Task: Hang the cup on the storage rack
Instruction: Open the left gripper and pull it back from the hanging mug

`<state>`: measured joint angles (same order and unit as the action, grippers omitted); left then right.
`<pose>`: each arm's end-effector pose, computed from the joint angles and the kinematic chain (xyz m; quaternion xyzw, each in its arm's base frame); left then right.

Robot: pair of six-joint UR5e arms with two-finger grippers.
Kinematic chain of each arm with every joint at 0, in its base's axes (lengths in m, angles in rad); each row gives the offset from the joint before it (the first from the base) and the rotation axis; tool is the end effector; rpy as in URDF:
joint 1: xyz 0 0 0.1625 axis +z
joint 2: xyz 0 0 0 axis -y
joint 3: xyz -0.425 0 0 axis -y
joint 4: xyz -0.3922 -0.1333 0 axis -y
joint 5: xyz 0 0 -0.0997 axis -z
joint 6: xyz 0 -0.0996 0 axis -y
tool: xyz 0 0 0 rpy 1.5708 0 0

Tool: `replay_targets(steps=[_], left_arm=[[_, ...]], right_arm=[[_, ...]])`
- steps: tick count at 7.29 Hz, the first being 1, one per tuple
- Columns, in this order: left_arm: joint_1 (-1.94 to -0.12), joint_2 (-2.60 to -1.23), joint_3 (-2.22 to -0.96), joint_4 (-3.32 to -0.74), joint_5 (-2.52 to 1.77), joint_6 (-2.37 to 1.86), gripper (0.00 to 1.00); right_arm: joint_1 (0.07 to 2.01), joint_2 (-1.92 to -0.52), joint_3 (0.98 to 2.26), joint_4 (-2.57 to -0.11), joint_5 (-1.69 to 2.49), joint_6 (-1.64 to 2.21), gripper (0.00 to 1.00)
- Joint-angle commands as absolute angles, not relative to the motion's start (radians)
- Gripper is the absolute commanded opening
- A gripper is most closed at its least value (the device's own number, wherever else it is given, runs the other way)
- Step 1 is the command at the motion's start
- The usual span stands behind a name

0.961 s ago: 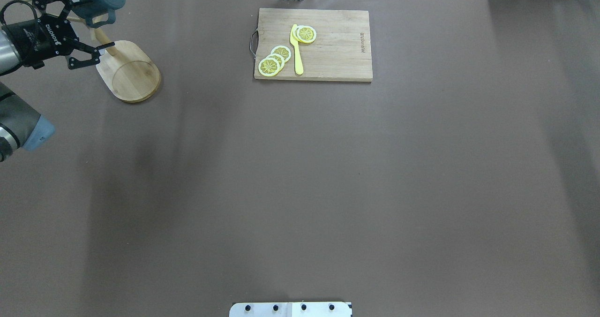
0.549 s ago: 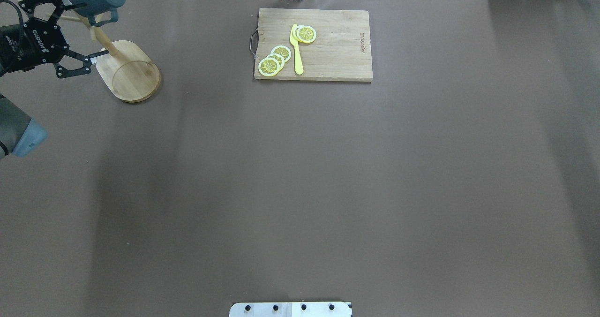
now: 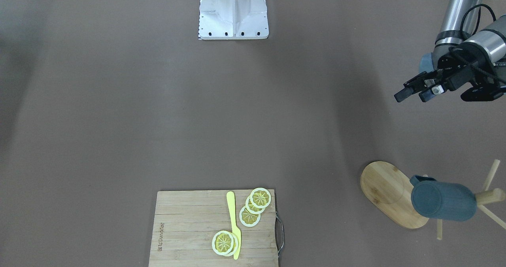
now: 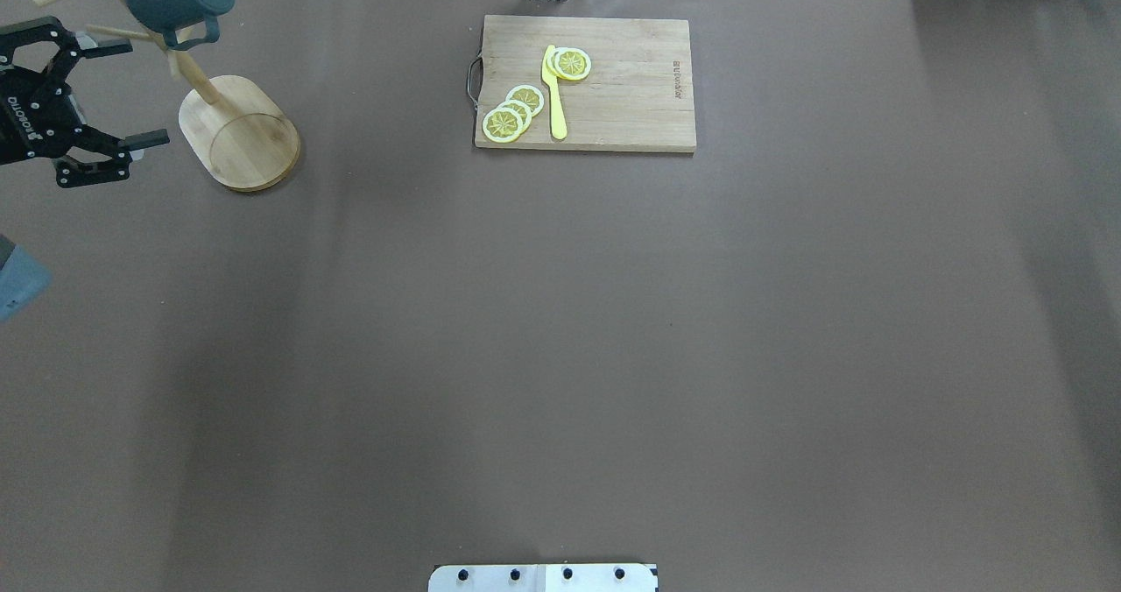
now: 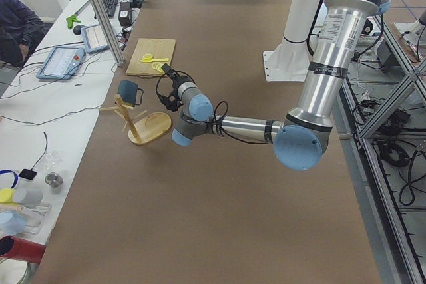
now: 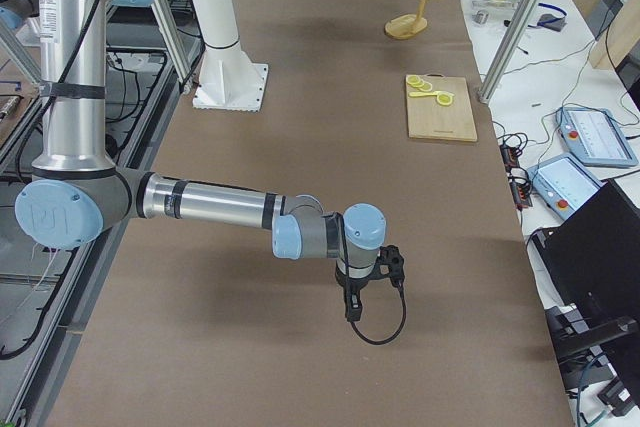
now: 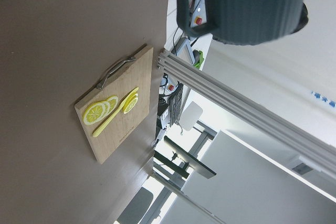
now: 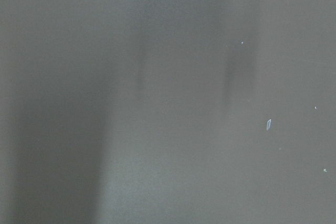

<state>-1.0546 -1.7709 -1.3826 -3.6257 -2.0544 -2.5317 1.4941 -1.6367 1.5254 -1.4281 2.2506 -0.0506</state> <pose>0.1745 -0.4837 0.4447 -0.0834 0.8389 -0.3105 0.4392 0.0349 -0.4679 0.7044 0.0105 -0.3335 -0.0652 0.9404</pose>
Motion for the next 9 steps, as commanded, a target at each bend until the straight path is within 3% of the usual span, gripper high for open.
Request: replay_targets(steps=[1,4,9], left_arm=[[-1.06,-1.688,-1.454,-3.623,-2.124,-2.22,0.99],[-1.068,-1.602,-1.476,-3.605,-2.123,-1.721,0.98],[-1.185,-1.491,-1.476,-3.296,-2.148,-0.865,0.99]], right_arm=[[1.494,-1.637,1.525,-1.428,2.252,-0.051,1.0],[1.494,-1.637,1.523,-1.43,2.253,-0.051,1.0],[1.494,-1.638,1.522,-1.431,2.255,-0.051,1.0]])
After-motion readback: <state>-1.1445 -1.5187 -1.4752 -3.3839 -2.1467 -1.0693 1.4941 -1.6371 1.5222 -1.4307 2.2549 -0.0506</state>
